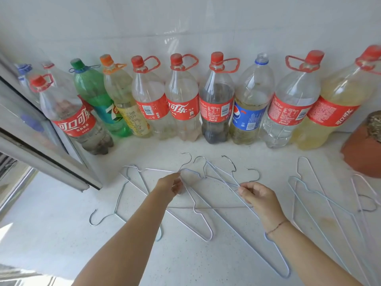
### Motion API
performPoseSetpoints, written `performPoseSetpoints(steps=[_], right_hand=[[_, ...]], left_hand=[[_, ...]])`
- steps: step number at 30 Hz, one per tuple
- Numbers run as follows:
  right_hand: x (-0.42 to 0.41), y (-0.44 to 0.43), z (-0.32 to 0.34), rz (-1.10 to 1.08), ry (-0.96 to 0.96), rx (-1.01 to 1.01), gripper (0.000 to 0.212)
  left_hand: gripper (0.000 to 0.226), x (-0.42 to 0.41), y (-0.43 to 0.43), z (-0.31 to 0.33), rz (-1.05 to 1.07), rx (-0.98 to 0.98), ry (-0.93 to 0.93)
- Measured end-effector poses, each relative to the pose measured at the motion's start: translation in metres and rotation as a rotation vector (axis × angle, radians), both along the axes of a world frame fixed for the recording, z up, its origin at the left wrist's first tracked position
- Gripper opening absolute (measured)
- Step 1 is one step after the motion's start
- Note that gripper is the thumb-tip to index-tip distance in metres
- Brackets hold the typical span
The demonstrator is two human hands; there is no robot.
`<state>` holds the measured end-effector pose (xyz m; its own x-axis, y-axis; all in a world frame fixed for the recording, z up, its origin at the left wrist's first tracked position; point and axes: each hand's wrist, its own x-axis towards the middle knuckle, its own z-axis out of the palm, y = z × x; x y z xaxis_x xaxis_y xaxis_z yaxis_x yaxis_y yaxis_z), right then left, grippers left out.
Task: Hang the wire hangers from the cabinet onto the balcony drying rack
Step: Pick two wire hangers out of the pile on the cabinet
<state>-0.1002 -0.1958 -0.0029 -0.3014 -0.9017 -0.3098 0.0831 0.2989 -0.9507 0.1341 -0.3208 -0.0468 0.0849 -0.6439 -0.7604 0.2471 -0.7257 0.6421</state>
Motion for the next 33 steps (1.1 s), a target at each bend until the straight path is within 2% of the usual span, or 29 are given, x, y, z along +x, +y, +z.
performPoseSetpoints(steps=[7, 13, 21, 24, 28, 33], right_hand=[[0.009, -0.006, 0.000, 0.021, -0.046, 0.011, 0.009], [0.018, -0.002, 0.005, 0.071, -0.141, 0.003, 0.011], [0.025, 0.023, 0.041, 0.279, -0.299, -0.059, 0.017], [0.025, 0.042, 0.064, 0.367, -0.372, -0.089, 0.016], [0.030, 0.072, 0.092, 0.552, -0.370, -0.123, 0.014], [0.051, 0.118, 0.129, 0.801, -0.460, -0.150, 0.014]], left_hand=[[0.008, 0.000, 0.014, 0.017, 0.033, -0.015, 0.040], [0.003, 0.008, 0.043, 0.050, 0.108, -0.124, 0.049], [0.009, 0.013, 0.125, 0.118, 0.346, -0.339, 0.100], [0.018, 0.011, 0.166, 0.146, 0.388, -0.437, 0.080], [0.034, 0.005, 0.234, 0.177, 0.407, -0.545, 0.003], [0.035, 0.002, 0.332, 0.213, 0.501, -0.613, -0.140]])
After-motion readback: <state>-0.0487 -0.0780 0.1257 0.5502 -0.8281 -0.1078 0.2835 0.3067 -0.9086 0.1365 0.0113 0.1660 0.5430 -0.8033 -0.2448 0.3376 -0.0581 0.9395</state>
